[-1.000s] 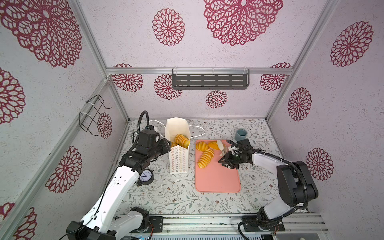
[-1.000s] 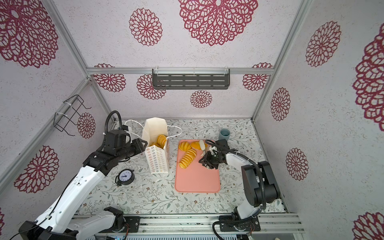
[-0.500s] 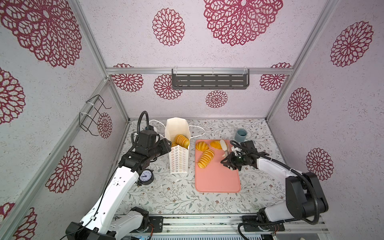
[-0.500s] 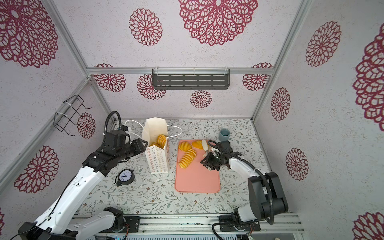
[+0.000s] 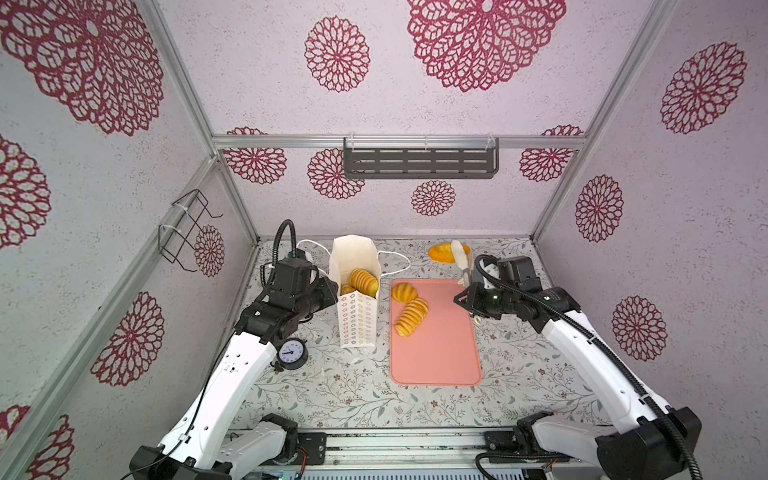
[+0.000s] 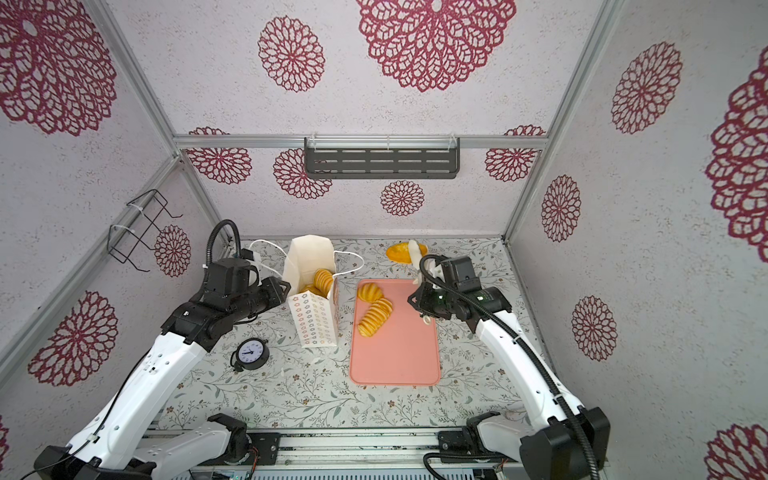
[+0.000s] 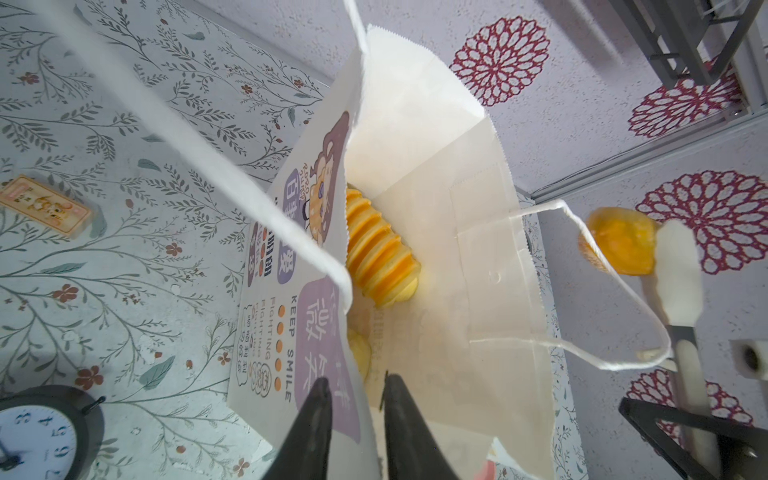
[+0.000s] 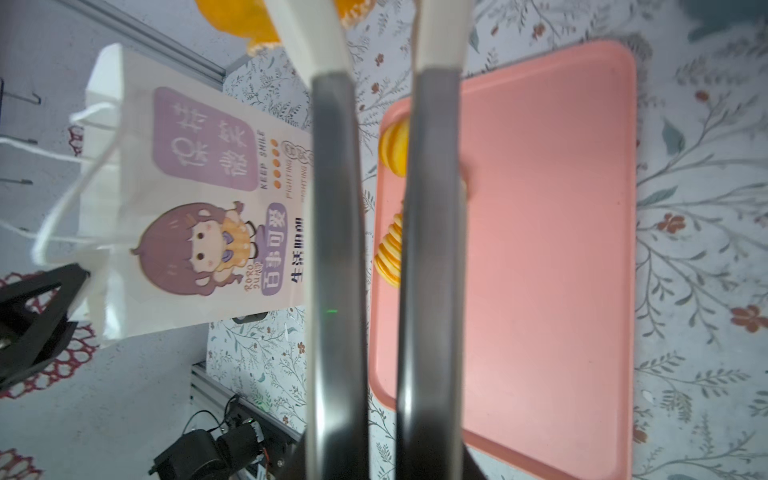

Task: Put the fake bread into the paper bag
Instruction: 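Close the tongs on the orange bun, lift and carry it over the bag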

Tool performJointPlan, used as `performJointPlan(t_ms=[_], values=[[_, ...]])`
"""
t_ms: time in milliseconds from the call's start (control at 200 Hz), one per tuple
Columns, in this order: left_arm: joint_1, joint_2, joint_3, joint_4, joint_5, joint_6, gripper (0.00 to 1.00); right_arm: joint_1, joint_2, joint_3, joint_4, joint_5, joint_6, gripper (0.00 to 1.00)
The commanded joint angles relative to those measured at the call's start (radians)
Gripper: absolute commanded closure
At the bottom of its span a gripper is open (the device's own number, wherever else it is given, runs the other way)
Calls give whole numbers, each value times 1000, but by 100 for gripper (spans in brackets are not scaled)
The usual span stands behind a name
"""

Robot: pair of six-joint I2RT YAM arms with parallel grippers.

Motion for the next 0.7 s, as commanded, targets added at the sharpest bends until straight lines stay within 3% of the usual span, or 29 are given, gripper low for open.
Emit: performJointPlan(t_ms=[0, 195, 375, 515, 695], values=[[8, -1, 24, -9, -12, 2, 78, 120, 29, 174, -72, 147, -84, 100], [8, 10, 16, -4, -9, -3, 84, 333, 202, 459, -170, 319, -145, 100], [8, 16, 7, 5, -7, -7, 89, 468, 421, 731, -315, 487, -203, 100], [8, 12, 3, 5, -7, -10, 93, 513, 551, 874, -398, 560, -224, 100], [8, -3, -4, 1, -13, -10, 96, 533, 595, 899, -412, 569, -232, 100]])
